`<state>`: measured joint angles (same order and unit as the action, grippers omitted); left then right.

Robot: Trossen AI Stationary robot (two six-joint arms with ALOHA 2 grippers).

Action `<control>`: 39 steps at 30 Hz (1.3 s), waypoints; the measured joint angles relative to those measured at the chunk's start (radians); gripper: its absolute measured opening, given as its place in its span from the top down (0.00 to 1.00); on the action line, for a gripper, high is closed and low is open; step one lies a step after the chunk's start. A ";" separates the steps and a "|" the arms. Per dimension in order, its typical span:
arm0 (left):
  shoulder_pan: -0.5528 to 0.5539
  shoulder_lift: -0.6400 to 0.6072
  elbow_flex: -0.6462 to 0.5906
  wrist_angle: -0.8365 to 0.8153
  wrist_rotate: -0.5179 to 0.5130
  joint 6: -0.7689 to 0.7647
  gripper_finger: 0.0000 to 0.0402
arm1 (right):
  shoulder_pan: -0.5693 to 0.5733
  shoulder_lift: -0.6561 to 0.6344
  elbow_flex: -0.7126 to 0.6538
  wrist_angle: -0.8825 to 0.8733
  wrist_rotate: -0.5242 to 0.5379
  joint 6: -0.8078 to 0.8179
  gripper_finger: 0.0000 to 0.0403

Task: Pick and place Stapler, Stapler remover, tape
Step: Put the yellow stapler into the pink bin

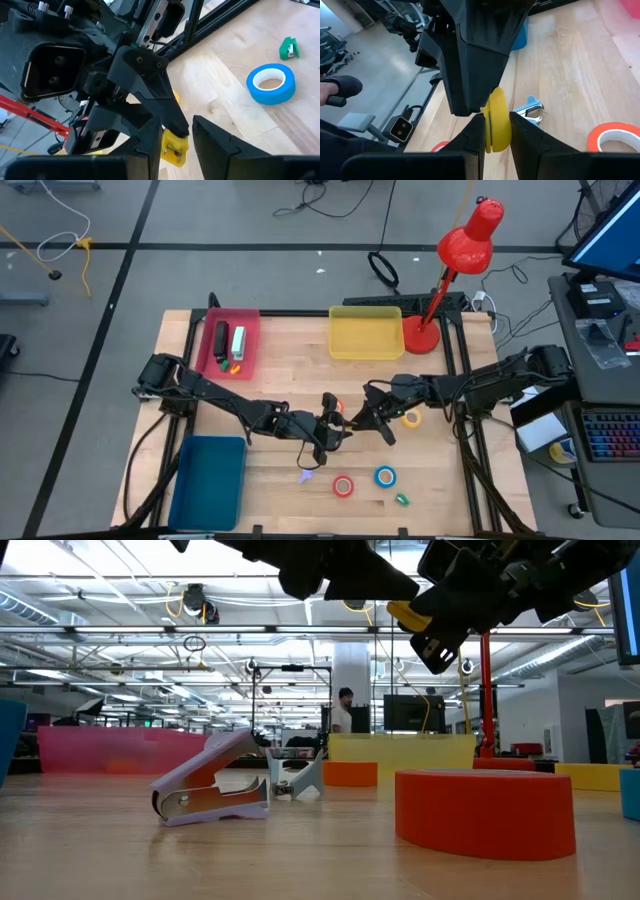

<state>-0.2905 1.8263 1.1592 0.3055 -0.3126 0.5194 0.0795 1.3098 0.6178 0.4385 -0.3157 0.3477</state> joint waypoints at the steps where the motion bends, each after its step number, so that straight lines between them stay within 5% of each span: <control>1: 0.000 0.000 0.000 -0.006 0.000 0.000 0.75 | 0.000 0.000 0.000 0.000 0.000 0.000 0.86; 15: 0.002 -0.001 0.000 -0.067 -0.002 -0.002 0.75 | 0.000 0.000 -0.001 0.002 -0.025 0.019 0.86; 28: 0.009 0.001 -0.004 -0.084 -0.035 -0.030 0.56 | 0.000 -0.003 0.000 0.031 -0.029 0.017 0.86; 39: 0.000 0.002 -0.004 -0.048 -0.067 0.002 0.55 | 0.000 -0.002 0.000 -0.011 -0.028 0.015 0.86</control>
<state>-0.2906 1.8279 1.1557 0.2577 -0.3798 0.5219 0.0799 1.3081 0.6178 0.4275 -0.3435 0.3624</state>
